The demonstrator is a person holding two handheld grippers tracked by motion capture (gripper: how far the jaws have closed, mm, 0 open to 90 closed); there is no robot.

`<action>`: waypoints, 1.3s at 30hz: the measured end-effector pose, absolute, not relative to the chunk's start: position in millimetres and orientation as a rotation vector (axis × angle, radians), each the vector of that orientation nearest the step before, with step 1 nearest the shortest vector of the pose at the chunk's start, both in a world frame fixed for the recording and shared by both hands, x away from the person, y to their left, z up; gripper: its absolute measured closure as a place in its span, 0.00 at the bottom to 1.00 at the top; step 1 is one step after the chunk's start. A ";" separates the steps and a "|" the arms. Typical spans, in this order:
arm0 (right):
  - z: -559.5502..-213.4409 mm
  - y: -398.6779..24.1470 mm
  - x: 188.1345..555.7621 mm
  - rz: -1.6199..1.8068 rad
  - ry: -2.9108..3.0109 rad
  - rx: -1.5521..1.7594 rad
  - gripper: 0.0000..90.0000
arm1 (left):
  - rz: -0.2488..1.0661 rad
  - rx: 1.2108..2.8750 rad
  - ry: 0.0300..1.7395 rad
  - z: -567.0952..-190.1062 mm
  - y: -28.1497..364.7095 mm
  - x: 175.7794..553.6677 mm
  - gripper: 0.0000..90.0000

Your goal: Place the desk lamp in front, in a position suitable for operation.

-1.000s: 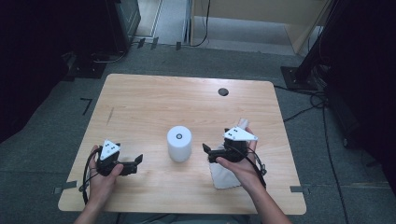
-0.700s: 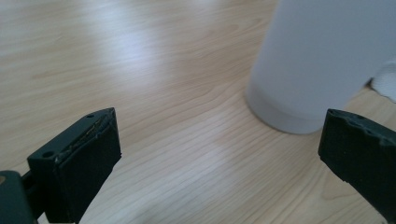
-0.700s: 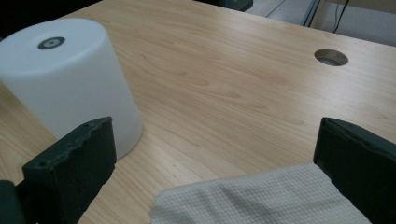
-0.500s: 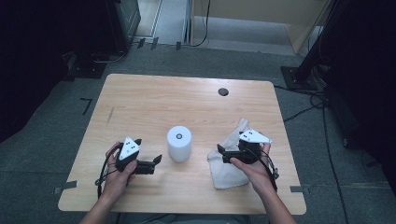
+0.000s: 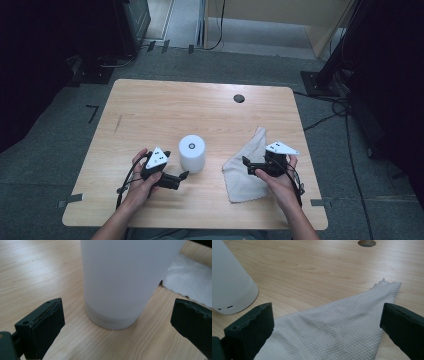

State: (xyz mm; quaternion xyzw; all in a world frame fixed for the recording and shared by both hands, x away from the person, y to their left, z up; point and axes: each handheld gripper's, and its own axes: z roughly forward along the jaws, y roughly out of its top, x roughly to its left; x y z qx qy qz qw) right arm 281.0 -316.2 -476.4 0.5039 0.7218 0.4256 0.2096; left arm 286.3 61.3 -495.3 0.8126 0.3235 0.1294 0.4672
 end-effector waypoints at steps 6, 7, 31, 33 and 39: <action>-478.4 -320.4 283.6 1.168 1.996 1.411 0.00 | 0.308 2.014 0.759 -502.4 49.4 293.2 0.00; -479.3 -320.6 283.9 1.163 1.995 1.414 0.00 | 0.304 2.015 0.752 -503.6 48.0 294.5 0.00; -488.4 -320.7 286.7 1.115 2.023 1.419 0.00 | 0.326 1.982 0.792 -513.9 30.9 304.8 0.09; -489.4 -320.3 287.0 1.111 2.029 1.418 0.00 | 0.344 1.978 0.798 -513.9 28.1 304.9 0.09; -490.9 -320.3 287.7 1.098 2.034 1.423 0.00 | 0.367 1.978 0.793 -513.8 24.0 304.8 0.09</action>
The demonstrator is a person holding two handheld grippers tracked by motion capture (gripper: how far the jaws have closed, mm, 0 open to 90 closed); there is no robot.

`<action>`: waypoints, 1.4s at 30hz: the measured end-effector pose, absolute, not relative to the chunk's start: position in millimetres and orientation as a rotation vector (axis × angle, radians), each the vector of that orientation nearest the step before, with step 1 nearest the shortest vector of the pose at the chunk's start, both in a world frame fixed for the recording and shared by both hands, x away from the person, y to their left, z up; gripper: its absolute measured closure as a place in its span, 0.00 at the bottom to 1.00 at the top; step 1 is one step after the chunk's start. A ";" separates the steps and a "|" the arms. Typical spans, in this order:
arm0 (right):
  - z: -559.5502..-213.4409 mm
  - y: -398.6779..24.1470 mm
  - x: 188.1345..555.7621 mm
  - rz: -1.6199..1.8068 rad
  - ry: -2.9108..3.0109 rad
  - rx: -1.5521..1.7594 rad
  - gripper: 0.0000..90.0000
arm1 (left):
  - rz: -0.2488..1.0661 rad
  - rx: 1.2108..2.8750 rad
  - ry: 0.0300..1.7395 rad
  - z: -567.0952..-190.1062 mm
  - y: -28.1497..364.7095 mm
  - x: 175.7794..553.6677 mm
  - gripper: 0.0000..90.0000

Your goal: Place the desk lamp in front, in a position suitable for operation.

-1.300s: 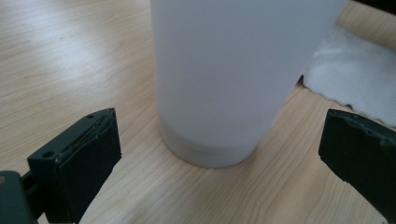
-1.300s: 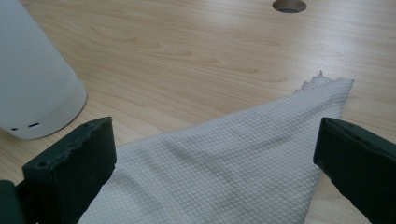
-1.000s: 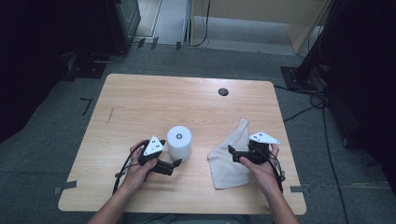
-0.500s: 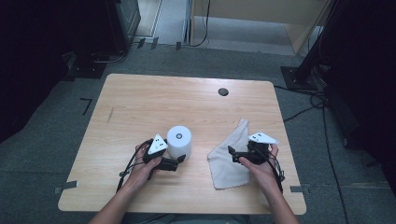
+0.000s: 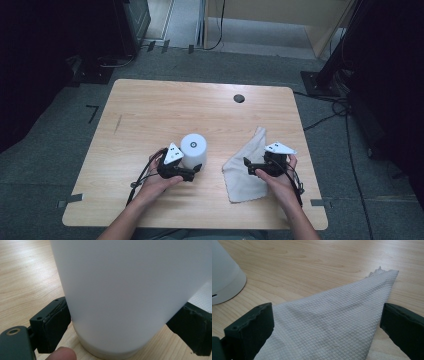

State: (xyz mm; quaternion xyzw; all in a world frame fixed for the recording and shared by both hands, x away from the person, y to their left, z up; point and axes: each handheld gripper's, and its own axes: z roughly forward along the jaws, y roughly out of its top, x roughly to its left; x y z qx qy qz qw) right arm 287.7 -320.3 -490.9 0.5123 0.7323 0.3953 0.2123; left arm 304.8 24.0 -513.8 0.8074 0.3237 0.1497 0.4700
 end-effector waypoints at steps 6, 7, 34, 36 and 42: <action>-491.3 -321.1 287.5 1.092 2.036 1.429 0.00 | 0.384 2.017 0.791 -514.2 22.5 303.9 0.10; -491.4 -320.9 287.6 1.091 2.035 1.430 0.00 | 0.385 2.022 0.793 -514.3 21.8 304.0 0.10; -489.3 -316.0 290.2 1.180 2.074 1.364 0.48 | 0.339 1.917 0.730 -506.2 18.4 309.2 0.22; -486.2 -309.7 293.0 1.245 2.063 1.357 0.63 | 0.329 1.916 0.708 -505.9 15.6 309.0 0.21; -479.6 -286.4 308.0 1.305 2.053 1.306 0.85 | 0.313 1.914 0.710 -510.0 8.0 310.3 0.20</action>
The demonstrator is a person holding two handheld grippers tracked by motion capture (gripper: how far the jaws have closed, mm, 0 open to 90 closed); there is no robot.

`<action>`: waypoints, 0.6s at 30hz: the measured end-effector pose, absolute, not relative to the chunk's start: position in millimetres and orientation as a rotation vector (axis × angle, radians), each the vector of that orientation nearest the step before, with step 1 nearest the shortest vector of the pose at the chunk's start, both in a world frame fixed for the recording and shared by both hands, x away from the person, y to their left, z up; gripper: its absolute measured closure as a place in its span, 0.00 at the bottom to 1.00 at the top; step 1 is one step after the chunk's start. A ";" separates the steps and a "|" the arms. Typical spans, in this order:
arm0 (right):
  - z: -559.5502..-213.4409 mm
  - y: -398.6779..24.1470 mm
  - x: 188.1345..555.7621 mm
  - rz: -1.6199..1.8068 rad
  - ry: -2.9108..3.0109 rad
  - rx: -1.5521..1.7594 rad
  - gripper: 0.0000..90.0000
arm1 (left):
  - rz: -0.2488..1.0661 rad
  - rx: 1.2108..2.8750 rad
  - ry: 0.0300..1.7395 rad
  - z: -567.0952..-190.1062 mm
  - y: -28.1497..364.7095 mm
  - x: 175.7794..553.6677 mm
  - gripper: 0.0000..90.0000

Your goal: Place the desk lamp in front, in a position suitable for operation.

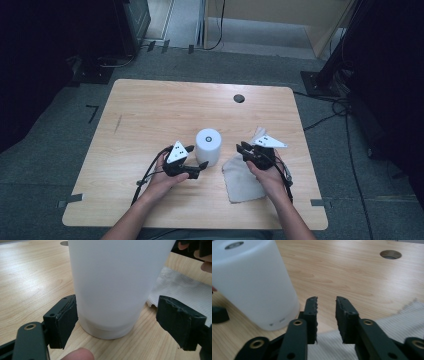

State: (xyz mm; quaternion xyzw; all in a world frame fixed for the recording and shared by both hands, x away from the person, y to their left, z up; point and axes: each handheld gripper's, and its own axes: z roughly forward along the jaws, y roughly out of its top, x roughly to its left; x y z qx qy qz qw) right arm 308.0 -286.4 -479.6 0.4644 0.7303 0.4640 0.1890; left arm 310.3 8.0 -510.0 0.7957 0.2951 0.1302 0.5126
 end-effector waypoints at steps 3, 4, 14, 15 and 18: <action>-479.9 -276.6 317.3 1.325 2.055 1.298 0.91 | 0.320 1.908 0.718 -509.8 8.0 311.5 0.20; -480.8 -272.6 320.2 1.342 2.044 1.295 0.92 | 0.314 1.904 0.722 -509.7 8.4 311.8 0.20; -479.4 -255.4 335.3 1.381 2.074 1.291 0.97 | 0.296 1.915 0.744 -510.7 9.7 313.4 0.20; -477.8 -254.6 337.1 1.381 2.069 1.286 0.97 | 0.293 1.915 0.742 -510.4 9.4 313.2 0.20; -475.2 -253.1 340.2 1.382 2.066 1.285 0.97 | 0.291 1.913 0.739 -509.5 8.7 313.3 0.20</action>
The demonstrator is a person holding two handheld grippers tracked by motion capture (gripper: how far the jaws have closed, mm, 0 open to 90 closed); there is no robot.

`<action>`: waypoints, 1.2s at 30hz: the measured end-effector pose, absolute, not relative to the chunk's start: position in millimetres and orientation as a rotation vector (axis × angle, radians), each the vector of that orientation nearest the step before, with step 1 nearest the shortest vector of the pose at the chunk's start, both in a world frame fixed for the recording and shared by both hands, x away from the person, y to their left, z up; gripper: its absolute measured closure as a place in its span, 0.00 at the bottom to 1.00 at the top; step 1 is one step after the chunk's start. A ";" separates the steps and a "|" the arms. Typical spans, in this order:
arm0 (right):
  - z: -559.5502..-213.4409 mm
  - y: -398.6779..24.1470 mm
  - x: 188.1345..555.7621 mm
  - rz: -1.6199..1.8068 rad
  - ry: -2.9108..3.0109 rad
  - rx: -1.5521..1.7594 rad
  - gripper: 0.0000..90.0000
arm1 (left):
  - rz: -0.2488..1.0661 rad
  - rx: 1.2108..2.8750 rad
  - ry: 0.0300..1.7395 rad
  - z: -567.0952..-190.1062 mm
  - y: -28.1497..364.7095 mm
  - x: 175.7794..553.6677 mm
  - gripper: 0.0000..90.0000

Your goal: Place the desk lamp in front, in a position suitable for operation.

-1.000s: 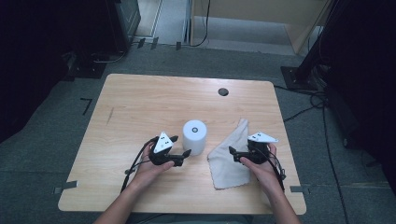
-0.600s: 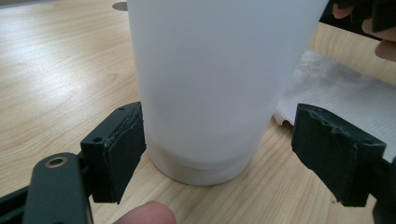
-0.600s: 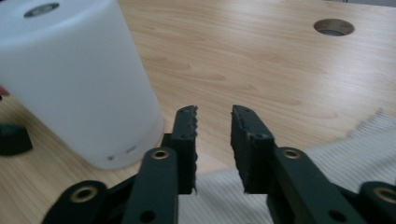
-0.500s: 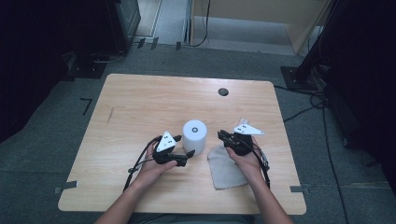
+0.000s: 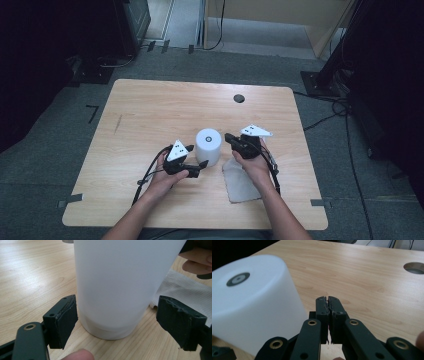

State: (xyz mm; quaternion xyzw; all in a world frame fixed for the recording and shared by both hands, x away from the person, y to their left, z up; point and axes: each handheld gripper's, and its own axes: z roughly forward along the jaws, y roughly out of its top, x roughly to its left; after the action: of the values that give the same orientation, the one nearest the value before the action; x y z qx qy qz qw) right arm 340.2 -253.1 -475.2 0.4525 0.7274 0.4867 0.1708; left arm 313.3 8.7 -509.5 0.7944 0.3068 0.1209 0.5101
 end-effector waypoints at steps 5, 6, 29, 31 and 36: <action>-472.7 -250.0 346.0 1.488 2.069 1.233 0.96 | 0.289 1.912 0.738 -507.1 5.9 315.6 0.20; -473.4 -247.8 346.3 1.491 2.080 1.230 0.95 | 0.286 1.915 0.735 -507.0 5.5 315.8 0.20; -478.3 -235.1 327.1 1.494 2.239 1.108 0.97 | 0.216 1.935 0.674 -510.6 12.5 313.7 0.08; -478.4 -233.6 321.1 1.482 2.248 1.092 0.97 | 0.211 1.940 0.664 -511.3 14.6 313.4 0.08; -481.0 -232.9 316.3 1.474 2.263 1.099 0.97 | 0.179 1.944 0.658 -512.2 19.3 312.0 0.08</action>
State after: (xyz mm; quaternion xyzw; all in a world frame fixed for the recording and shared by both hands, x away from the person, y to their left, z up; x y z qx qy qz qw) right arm 316.3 -232.9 -481.0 0.3746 0.7711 0.5024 0.1126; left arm 312.0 19.3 -512.2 0.8090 0.2738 0.0745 0.5147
